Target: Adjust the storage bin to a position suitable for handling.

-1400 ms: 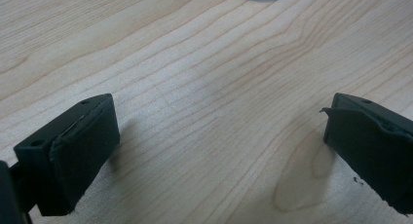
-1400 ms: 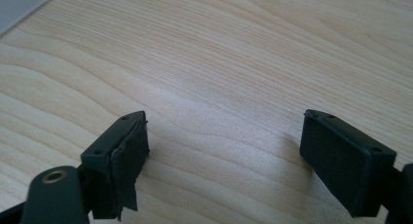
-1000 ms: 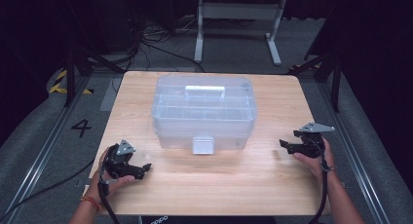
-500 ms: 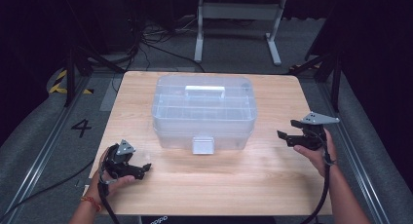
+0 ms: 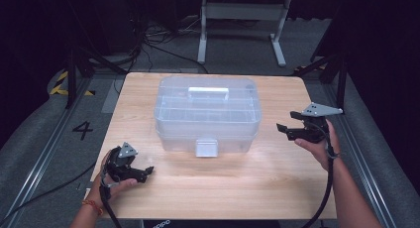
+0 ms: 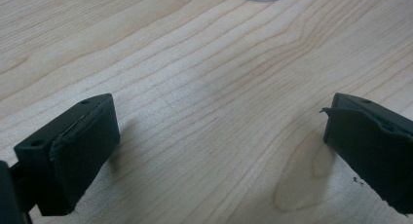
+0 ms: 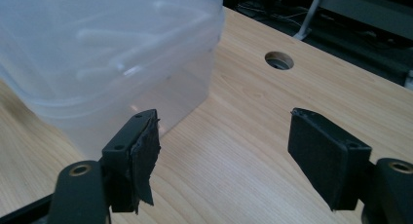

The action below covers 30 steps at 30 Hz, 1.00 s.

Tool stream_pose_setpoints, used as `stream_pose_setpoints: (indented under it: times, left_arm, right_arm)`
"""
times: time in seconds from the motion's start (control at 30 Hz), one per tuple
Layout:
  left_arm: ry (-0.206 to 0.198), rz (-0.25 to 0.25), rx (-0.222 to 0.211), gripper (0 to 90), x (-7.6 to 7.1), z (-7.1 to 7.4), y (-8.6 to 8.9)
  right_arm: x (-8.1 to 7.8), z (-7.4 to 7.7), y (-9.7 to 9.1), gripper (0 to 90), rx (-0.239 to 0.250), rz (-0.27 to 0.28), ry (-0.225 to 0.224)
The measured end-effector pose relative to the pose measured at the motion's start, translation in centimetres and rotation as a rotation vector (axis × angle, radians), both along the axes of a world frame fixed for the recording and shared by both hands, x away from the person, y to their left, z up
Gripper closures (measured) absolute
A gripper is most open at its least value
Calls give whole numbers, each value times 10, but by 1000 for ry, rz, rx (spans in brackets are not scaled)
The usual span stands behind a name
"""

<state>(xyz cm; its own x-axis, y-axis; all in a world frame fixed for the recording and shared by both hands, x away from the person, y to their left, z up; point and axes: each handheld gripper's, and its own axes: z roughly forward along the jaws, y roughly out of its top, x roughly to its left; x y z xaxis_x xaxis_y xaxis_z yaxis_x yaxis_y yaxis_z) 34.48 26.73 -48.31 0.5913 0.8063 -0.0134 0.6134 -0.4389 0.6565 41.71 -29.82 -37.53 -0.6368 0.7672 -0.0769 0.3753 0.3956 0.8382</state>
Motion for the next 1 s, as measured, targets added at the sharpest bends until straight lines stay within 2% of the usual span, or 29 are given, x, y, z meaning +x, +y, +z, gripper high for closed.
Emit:
stream_pose_setpoints:
  times: [0.6,1.0]
  left_arm:
    - [0,0,0,2,0,0,0]
    - [0,0,0,2,0,0,0]
  right_arm:
    - [13,40,26,289,-6,62,-63]
    - [19,55,46,293,-6,103,-81]
